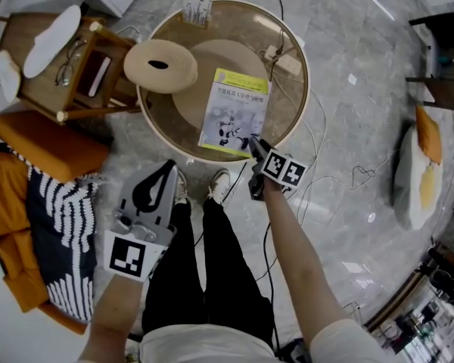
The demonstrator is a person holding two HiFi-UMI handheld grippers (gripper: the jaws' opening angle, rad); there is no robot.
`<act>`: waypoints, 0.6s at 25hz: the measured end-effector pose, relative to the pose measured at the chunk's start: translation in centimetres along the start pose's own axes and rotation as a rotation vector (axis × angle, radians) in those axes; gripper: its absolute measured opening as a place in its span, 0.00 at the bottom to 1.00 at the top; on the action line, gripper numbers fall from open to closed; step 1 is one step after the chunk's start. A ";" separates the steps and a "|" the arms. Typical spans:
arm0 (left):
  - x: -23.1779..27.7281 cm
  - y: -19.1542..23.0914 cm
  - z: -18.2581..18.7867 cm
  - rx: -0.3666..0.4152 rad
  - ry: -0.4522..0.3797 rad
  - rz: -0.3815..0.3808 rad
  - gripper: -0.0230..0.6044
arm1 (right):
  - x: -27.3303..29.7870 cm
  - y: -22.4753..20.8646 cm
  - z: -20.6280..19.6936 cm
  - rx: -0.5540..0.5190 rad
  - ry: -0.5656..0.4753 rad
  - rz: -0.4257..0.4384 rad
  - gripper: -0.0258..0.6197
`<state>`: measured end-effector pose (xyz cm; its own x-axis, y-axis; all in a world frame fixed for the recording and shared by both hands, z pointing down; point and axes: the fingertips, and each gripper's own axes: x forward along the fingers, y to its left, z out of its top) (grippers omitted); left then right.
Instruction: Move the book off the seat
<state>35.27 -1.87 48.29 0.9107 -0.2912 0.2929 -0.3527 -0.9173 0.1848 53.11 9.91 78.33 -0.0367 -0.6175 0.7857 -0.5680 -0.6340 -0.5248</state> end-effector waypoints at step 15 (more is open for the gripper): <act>-2.7 -0.9 2.6 0.030 -0.028 0.004 0.06 | -4.2 1.7 0.0 -0.040 -0.042 -0.016 0.12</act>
<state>33.64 -0.94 44.89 0.9153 -0.3020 0.2667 -0.3501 -0.9237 0.1556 52.31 11.46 74.10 0.0070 -0.6272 0.7789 -0.6007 -0.6253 -0.4981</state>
